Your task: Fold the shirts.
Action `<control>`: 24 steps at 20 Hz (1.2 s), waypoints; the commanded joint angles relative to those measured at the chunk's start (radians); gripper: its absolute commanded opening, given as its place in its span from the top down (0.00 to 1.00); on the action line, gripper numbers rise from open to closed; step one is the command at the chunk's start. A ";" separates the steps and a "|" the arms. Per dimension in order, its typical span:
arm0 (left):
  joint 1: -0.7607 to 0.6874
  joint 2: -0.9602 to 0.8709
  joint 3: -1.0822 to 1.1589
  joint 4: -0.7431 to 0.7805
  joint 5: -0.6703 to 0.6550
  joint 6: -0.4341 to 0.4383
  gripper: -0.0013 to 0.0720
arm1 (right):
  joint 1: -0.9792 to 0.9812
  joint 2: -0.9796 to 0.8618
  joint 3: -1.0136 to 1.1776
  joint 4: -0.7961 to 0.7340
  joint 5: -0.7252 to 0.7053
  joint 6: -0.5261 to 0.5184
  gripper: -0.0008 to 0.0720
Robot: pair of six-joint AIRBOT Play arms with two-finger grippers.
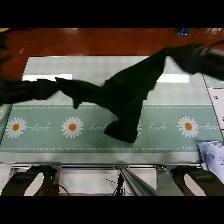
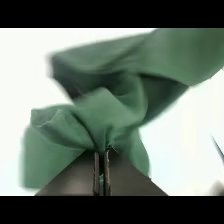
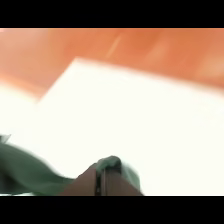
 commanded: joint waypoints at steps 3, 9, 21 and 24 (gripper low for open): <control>0.233 0.165 0.335 0.147 -0.043 -0.075 0.96 | -0.189 0.145 0.185 -0.185 -0.047 0.161 0.95; 0.301 0.164 0.588 0.146 -0.041 -0.075 0.96 | -0.233 0.165 0.357 -0.320 -0.069 0.227 0.95; 0.301 0.168 0.627 0.225 -0.314 -0.154 0.96 | -0.233 0.134 0.518 -0.694 0.486 0.375 0.95; 0.301 0.151 0.519 0.207 -0.346 -0.185 0.95 | -0.233 0.031 0.518 -0.700 0.512 0.377 0.95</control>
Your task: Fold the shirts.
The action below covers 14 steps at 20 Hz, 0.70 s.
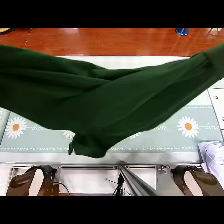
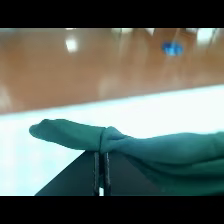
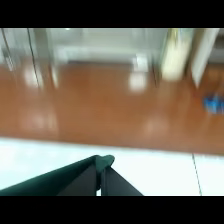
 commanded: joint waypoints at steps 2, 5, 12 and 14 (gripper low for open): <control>0.001 -0.017 -0.214 -0.066 -0.066 -0.034 0.95 | 0.000 -0.182 0.006 0.092 0.058 0.009 0.95; 0.001 -0.030 -0.455 -0.084 -0.013 -0.027 0.95 | 0.000 -0.390 0.006 0.251 -0.106 -0.004 0.95; -0.108 -0.161 -0.884 -0.109 0.183 0.008 0.95 | 0.052 -0.791 0.006 0.418 -0.159 -0.003 0.95; -0.166 -0.226 -0.945 -0.109 0.240 0.027 0.95 | 0.092 -0.853 0.006 0.376 -0.158 -0.001 0.95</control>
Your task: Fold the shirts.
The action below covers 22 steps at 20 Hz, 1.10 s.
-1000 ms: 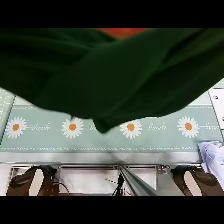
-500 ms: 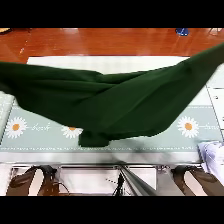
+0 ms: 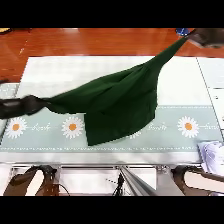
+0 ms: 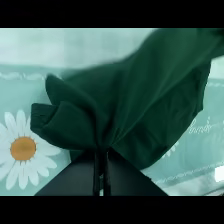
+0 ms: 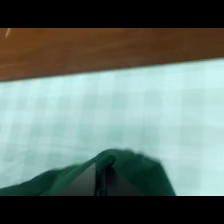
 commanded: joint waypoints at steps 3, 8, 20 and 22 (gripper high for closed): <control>-0.125 -0.172 -0.144 -0.010 0.131 0.072 0.95 | 0.064 -0.153 0.001 -0.023 0.029 0.019 0.53; -0.132 -0.256 -0.144 -0.009 0.138 0.162 0.95 | 0.004 -0.081 -0.026 -0.365 0.433 -0.068 0.51; -0.132 -0.268 -0.144 -0.006 0.159 0.203 0.95 | 0.134 0.316 -1.110 0.188 -0.010 -0.079 0.26; -0.132 -0.268 -0.144 -0.006 0.159 0.203 0.95 | 0.207 0.316 -1.181 0.248 -0.084 -0.065 0.26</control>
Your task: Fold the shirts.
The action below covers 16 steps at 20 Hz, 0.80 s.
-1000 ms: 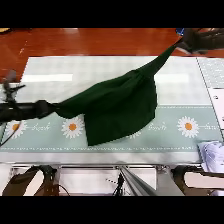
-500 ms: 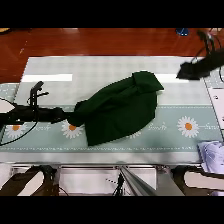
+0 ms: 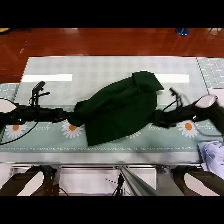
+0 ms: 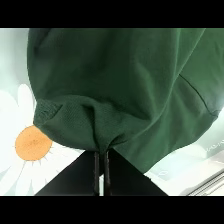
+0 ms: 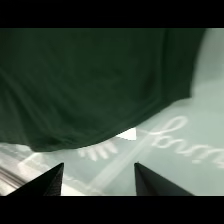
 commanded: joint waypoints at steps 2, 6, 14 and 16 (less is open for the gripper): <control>0.000 -0.001 0.000 0.000 0.002 0.011 0.95 | 0.162 0.027 -0.177 0.145 -0.238 0.071 0.26; 0.000 0.000 0.000 0.000 0.002 0.011 0.95 | 0.347 0.027 -0.178 0.153 -0.486 0.218 0.26; 0.002 0.000 0.000 0.000 0.002 0.011 0.95 | 0.510 -0.072 -0.177 0.138 -0.715 0.447 0.50; 0.002 0.001 0.004 0.000 0.002 0.015 0.95 | 0.509 -0.046 -0.166 0.141 -0.716 0.434 0.95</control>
